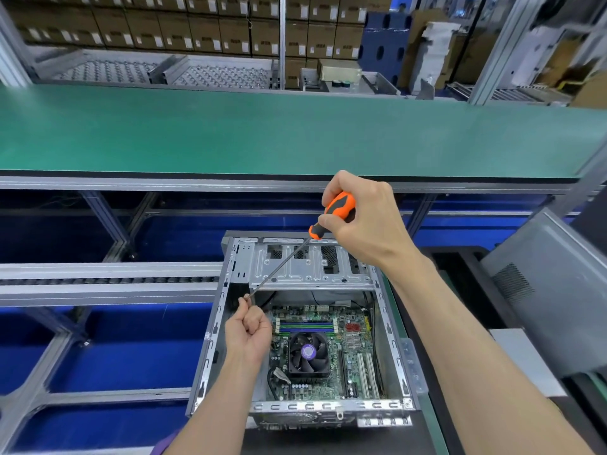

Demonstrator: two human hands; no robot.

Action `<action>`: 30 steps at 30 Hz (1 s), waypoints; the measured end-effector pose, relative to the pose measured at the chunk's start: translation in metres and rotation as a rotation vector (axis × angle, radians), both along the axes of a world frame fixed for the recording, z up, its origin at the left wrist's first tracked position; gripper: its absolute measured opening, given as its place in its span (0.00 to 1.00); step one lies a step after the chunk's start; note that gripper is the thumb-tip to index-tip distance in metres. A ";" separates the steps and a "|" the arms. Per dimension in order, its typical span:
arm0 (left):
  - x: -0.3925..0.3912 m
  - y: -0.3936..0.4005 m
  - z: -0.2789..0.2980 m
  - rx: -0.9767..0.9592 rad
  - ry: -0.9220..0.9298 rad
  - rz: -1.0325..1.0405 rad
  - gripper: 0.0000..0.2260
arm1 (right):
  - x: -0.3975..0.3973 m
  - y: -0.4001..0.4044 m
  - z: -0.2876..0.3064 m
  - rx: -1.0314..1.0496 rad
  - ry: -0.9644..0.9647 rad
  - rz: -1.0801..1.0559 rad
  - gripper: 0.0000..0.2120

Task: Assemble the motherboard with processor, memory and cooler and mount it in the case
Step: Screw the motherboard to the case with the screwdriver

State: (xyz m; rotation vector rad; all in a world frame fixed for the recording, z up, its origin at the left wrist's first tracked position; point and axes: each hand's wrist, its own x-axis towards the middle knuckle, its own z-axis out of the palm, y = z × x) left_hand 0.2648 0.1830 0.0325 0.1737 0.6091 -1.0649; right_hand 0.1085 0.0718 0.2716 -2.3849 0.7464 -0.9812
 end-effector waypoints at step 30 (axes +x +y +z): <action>0.023 0.002 -0.031 1.081 -1.068 -0.778 0.12 | 0.020 -0.007 -0.013 -0.064 0.234 -0.027 0.07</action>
